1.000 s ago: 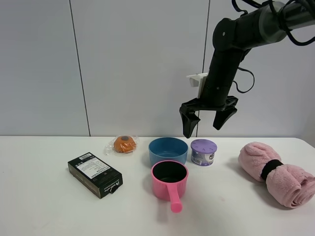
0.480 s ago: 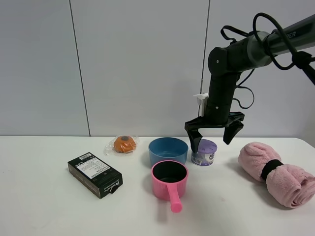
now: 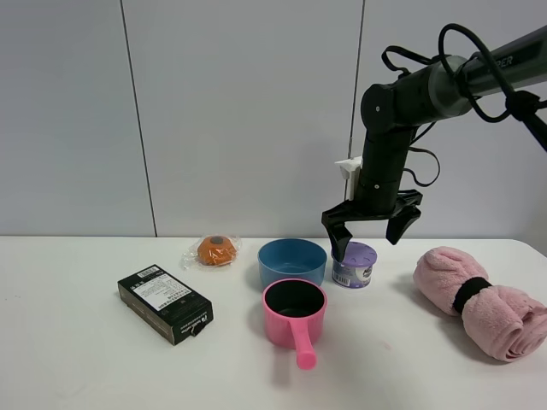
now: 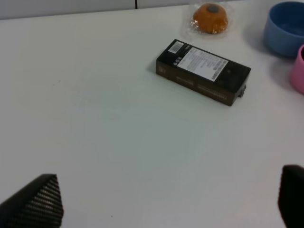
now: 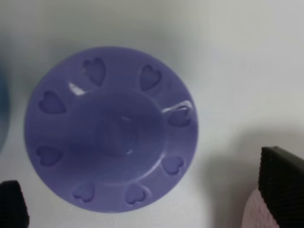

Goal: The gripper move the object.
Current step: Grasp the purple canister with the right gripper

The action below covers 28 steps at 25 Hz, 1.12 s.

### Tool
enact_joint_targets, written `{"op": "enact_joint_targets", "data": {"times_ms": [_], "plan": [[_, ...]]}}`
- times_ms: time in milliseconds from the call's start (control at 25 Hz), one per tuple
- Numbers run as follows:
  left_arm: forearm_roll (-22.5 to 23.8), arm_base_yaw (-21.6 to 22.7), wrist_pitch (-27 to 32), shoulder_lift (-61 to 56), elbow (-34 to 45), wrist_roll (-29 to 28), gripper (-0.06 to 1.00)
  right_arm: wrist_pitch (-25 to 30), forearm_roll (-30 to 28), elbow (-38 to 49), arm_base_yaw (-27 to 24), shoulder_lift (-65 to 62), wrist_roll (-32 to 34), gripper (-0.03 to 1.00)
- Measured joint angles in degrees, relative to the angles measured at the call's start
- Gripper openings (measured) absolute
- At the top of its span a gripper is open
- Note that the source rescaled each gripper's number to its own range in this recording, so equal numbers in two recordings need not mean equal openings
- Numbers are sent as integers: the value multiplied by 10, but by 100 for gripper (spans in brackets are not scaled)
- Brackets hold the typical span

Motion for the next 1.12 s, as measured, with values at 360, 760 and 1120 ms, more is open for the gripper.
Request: {"op": "enact_joint_targets", "data": {"times_ms": [360, 760, 1120], "plan": [[0, 0, 0, 0, 0, 0, 100, 0, 0, 0, 0, 19, -9, 100], [0, 0, 0, 0, 0, 0, 100, -57, -1, 0, 0, 22, -9, 100], [0, 0, 0, 0, 0, 0, 100, -72, 1, 0, -7, 22, -9, 100]]}}
